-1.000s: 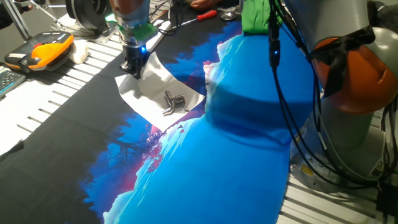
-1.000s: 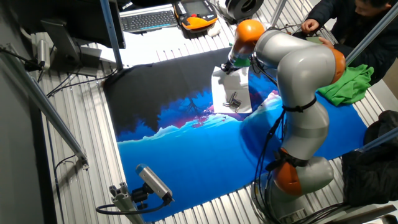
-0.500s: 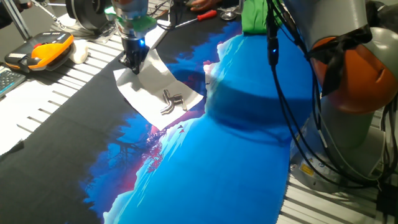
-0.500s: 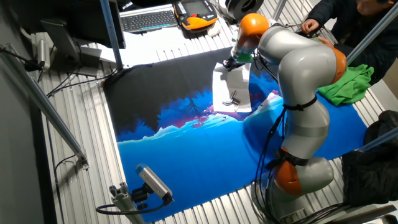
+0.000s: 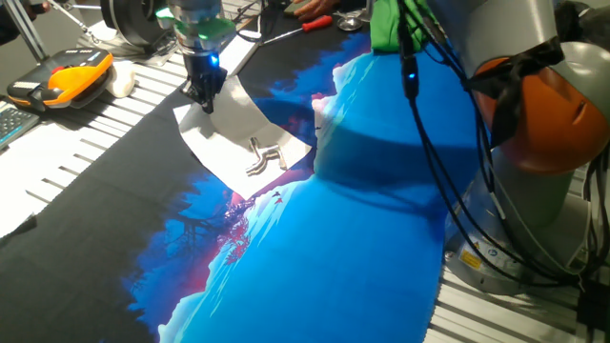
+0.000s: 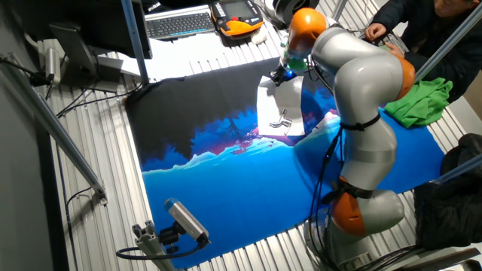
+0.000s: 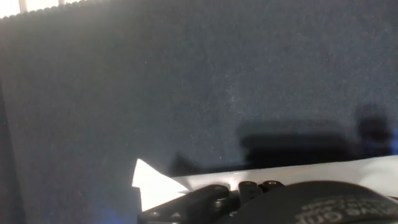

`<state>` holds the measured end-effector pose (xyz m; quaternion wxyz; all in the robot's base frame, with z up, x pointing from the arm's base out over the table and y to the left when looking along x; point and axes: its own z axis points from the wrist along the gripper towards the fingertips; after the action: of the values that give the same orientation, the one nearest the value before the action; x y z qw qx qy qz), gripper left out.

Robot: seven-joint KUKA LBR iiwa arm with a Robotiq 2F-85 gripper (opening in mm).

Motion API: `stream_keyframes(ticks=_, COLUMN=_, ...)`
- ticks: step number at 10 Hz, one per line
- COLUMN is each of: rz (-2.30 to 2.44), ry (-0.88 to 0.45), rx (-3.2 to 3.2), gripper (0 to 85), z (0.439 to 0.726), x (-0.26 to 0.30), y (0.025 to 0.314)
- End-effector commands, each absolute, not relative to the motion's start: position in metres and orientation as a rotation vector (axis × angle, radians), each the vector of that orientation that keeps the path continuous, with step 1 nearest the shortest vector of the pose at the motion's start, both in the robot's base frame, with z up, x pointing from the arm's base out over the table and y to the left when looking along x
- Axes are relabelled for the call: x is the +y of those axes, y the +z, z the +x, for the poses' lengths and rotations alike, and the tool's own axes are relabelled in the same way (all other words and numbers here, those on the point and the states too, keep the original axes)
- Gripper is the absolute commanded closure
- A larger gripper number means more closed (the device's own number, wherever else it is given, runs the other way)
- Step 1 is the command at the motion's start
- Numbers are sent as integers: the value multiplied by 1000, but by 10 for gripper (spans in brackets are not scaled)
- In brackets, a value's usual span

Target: Unfold a piece of paper

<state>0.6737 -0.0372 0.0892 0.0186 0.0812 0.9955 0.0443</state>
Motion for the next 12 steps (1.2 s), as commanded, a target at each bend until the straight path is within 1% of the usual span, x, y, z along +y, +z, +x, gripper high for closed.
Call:
stream_keyframes(ticks=1, rz=254, ry=147, rx=3095, gripper=850, z=673, x=-37, y=91)
stream_keyframes(ticks=2, rz=257, ry=186, rx=3096, gripper=850, z=673, x=-37, y=92)
stream_keyframes(ticks=8, rz=199, ry=243, rx=3134, gripper=850, z=664, x=-33, y=110)
stream_keyframes(ticks=10, rz=206, ry=208, rx=3156, gripper=850, z=661, x=-28, y=110)
stream_keyframes(ticks=12, rz=215, ry=135, rx=3143, gripper=850, z=658, x=-23, y=108)
